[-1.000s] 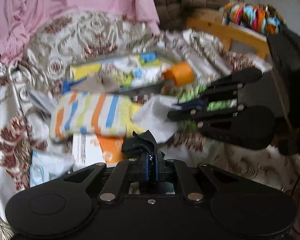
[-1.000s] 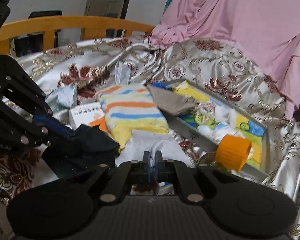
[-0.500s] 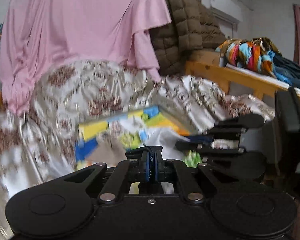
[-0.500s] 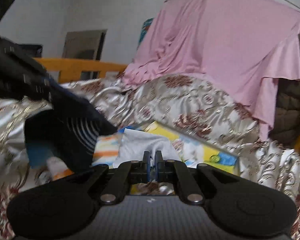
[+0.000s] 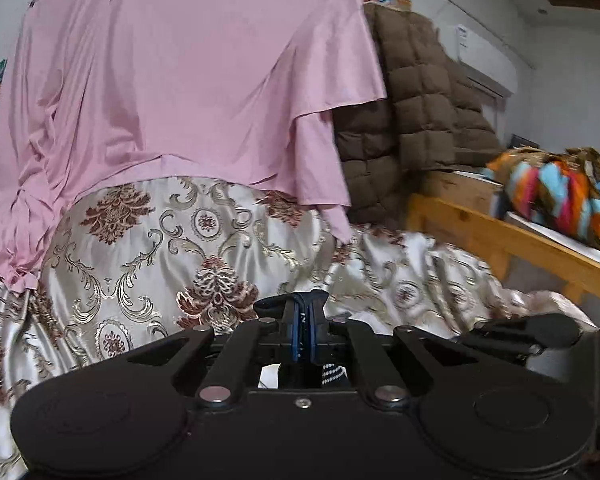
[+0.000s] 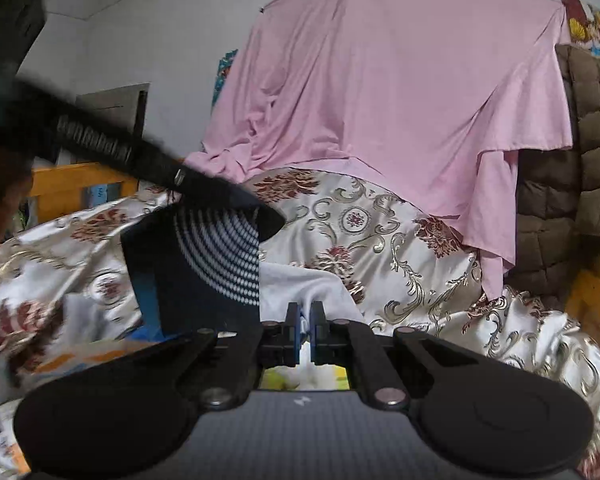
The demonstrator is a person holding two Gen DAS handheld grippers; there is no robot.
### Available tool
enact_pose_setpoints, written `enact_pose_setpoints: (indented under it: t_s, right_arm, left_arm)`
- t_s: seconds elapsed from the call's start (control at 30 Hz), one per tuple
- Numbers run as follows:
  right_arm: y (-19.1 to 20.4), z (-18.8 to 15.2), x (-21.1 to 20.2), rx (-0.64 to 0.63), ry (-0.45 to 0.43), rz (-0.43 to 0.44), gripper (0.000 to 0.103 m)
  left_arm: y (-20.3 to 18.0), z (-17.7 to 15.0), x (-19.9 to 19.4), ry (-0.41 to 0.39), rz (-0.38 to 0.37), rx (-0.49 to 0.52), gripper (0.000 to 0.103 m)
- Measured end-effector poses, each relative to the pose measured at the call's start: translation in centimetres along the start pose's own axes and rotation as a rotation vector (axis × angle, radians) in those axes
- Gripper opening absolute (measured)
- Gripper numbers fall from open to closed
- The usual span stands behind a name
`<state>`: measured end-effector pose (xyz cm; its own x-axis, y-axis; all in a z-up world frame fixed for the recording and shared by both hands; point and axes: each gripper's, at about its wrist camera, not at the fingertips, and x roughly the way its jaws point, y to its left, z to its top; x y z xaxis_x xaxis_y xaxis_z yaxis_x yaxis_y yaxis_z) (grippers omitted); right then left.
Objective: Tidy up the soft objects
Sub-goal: 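Lift the grey sock and black cloth and carry both toward the tray, then lower the grey sock and black cloth into the tray and open both grippers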
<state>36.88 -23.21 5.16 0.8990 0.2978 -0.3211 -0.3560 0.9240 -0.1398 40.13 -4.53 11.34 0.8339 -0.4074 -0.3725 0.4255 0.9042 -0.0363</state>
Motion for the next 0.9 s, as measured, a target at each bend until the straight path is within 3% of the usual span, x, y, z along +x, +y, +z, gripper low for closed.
enact_pose_setpoints:
  t_s: [0.3,0.53,0.7,0.9]
  right_arm:
    - [-6.0,-1.3,10.1,0.083,0.115,-0.034,0.005]
    - [-8.9,-3.6,13.8,0.151,0.247,-0.097,0.005]
    - [-9.7,-5.0,14.3,0.155,0.297,-0.106,0.005]
    - [-9.5,-6.2,14.7,0.161,0.332,-0.107,0.006]
  left_arm:
    - [3.4,-1.7,11.9,0.028,-0.004,-0.123,0.005]
    - [3.5,-3.7,19.0,0.059,-0.052,-0.223,0.005]
    - [2.7,-5.5,21.6,0.137,-0.075,-0.250,0.006]
    - [1.4,-7.0,22.1,0.179,-0.118,-0.185,0.007]
